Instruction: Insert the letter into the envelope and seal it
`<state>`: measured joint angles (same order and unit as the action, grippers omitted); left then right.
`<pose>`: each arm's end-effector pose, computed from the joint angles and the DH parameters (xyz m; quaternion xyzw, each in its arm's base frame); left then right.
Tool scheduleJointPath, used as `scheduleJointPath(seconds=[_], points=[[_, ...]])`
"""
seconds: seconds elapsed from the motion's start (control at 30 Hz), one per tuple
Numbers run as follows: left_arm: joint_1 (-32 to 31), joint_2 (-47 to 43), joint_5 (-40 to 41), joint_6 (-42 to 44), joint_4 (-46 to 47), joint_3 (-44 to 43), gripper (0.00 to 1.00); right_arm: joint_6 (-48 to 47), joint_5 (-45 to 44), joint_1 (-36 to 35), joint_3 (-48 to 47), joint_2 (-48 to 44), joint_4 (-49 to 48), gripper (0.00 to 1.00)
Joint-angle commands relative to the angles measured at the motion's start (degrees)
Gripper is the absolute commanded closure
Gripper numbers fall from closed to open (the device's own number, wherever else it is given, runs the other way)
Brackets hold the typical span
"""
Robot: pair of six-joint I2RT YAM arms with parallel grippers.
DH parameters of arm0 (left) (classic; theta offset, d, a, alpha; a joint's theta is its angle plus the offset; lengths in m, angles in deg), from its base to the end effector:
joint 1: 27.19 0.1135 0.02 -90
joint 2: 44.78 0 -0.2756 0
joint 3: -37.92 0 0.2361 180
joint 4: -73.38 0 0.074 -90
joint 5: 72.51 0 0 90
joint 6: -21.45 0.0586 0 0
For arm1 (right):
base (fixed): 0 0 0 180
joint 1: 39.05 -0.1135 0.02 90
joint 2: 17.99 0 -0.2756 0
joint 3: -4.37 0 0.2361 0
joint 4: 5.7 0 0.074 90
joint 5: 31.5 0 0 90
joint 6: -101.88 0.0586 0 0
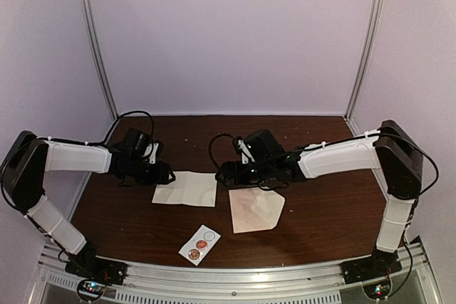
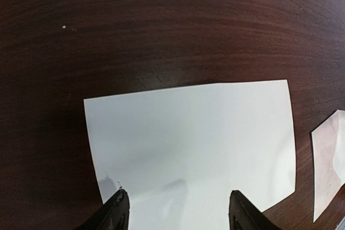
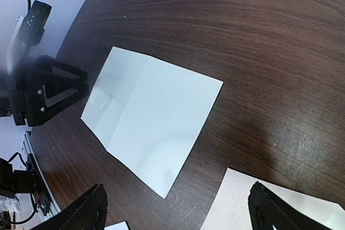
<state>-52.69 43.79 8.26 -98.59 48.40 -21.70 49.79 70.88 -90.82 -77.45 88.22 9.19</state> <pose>0.2643 -0.1365 0.1682 -0.0126 0.9480 -0.2115 0.2374 0.2460 0.3326 0.1976 -0.1542 0.8862 0.3693 0.2332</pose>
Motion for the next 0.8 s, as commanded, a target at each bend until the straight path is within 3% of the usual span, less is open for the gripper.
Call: scheduleJointPath(seconds=[0.0, 0.77], points=[[0.45, 1.3, 0.69, 1.47, 2.7, 0.1, 0.36, -0.12, 1.98, -0.43, -4.62, 4.28, 0.76, 0.09], [0.45, 5.61, -4.58, 0.62, 7.36, 3.38, 0.41, -0.14, 6.32, -0.77, -15.03, 17.91, 2.29, 0.12]])
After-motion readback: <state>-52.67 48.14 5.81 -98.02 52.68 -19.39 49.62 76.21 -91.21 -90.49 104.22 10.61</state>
